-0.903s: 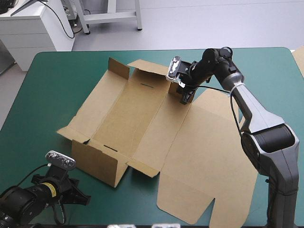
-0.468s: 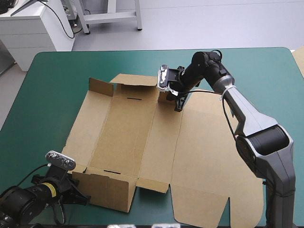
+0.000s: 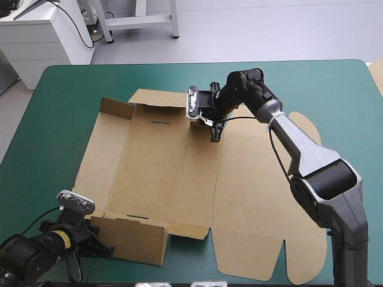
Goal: Fold the box
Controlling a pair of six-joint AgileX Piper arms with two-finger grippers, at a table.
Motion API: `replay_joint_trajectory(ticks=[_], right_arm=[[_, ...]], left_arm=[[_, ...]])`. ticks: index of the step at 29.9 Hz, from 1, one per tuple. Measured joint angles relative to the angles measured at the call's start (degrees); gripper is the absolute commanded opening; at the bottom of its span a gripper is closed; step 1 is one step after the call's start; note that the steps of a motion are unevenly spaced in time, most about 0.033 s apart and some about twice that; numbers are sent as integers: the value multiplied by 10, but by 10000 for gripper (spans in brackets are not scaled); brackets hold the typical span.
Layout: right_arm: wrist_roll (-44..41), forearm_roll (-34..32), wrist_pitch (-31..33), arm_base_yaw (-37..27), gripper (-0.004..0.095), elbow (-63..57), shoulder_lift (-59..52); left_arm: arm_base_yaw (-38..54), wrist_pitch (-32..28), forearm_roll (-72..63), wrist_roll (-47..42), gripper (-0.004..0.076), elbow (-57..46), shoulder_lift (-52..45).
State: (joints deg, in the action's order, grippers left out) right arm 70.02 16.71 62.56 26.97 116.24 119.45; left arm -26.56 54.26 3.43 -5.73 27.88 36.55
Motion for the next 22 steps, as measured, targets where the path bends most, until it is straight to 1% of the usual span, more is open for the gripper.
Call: replay_joint_trajectory(ticks=[4,8,10,16,19,22], right_arm=[[-12,-7,4,1,-21,0,1],[-14,-5,8,1,-21,0,1],[-14,-5,9,1,-21,0,1],[-14,3,9,1,-21,0,1],[-9,21,13,2,-21,0,1],[0,35,15,3,-21,0,1]], left_arm=[[0,1,-18,0,-8,20,-8],[0,9,-23,0,-8,63,-28],[0,26,-27,0,-8,89,-36],[0,105,-31,0,-8,146,-40],[0,120,-30,0,-8,151,-40],[0,121,-22,0,-8,151,-40]])
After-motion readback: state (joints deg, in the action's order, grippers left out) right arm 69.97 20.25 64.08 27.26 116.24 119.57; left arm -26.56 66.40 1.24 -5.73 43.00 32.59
